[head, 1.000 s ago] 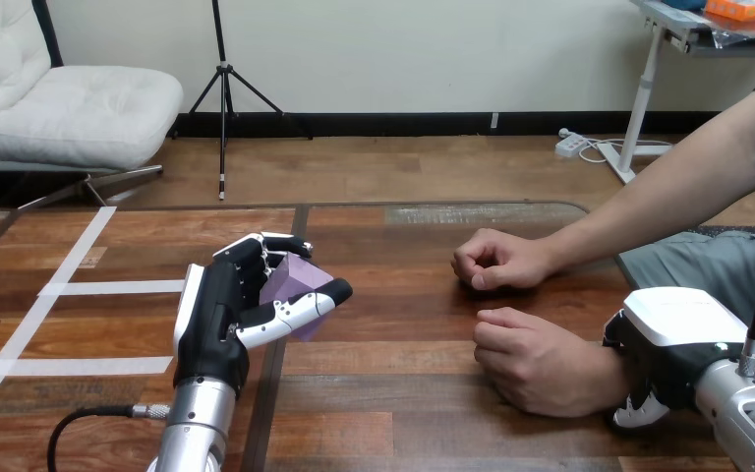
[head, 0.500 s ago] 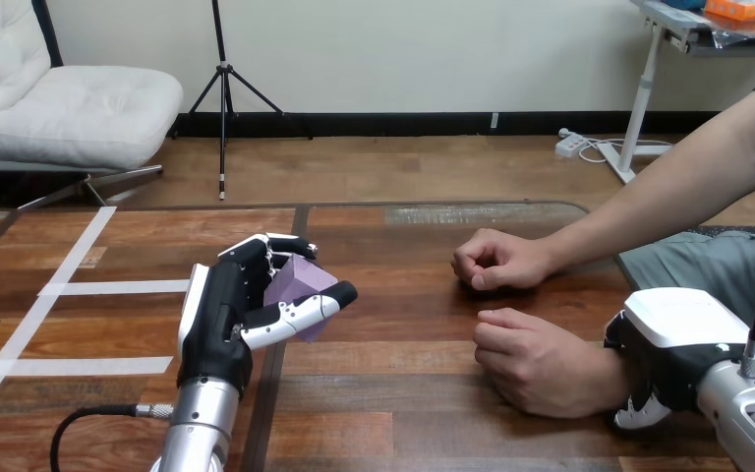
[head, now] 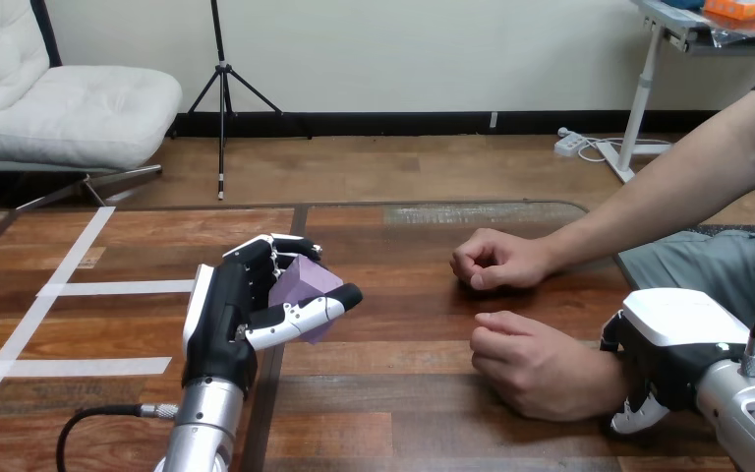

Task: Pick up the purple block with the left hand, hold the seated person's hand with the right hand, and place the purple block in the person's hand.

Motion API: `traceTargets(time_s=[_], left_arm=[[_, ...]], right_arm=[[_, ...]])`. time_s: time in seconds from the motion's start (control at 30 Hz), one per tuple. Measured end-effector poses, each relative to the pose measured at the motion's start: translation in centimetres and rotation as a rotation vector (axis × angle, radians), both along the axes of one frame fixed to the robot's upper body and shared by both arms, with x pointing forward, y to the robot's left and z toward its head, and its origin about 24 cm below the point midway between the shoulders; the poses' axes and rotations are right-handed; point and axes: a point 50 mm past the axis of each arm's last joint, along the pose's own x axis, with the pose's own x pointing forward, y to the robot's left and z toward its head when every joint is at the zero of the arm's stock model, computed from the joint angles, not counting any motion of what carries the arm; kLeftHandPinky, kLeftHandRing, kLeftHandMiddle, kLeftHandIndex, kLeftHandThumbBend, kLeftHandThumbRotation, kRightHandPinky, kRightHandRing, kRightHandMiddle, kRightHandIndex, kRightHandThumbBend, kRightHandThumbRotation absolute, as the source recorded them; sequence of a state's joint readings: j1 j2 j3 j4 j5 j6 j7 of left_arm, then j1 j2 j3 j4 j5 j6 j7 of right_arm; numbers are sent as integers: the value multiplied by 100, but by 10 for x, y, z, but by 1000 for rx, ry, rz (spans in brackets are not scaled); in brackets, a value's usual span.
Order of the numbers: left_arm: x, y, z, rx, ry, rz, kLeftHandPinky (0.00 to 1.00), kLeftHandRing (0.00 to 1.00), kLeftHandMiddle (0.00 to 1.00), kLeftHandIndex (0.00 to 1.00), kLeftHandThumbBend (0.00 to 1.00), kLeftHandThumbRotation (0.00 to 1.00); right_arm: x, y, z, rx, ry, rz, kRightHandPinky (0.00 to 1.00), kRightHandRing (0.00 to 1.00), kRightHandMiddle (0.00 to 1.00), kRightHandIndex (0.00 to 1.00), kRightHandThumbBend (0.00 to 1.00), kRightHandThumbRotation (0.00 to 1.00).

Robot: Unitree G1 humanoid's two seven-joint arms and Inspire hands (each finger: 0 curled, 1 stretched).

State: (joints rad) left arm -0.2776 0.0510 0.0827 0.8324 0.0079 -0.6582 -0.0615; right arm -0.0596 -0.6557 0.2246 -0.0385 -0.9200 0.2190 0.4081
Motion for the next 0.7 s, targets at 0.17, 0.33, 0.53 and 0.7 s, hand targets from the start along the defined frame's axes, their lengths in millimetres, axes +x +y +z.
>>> traceTargets(time_s=[0.17, 0.33, 0.53, 0.7], left_arm=[[0, -2, 0, 0, 0, -4, 33, 39, 48, 49, 87, 10], [0, -5, 0, -3, 1, -5, 33, 39, 48, 49, 87, 10], [0, -8, -1, 10, 1, -13, 33, 39, 48, 49, 87, 11], [0, -9, -1, 14, 1, -21, 33, 39, 48, 49, 87, 11]], right_arm=[[0, 1, 2, 3, 10, -6, 40, 48, 53, 53, 78, 0], [0, 2, 4, 5, 12, -8, 41, 48, 53, 53, 78, 0], [0, 2, 4, 13, 11, -6, 42, 48, 53, 53, 78, 0], [0, 3, 4, 20, 6, -3, 40, 48, 53, 53, 77, 0]])
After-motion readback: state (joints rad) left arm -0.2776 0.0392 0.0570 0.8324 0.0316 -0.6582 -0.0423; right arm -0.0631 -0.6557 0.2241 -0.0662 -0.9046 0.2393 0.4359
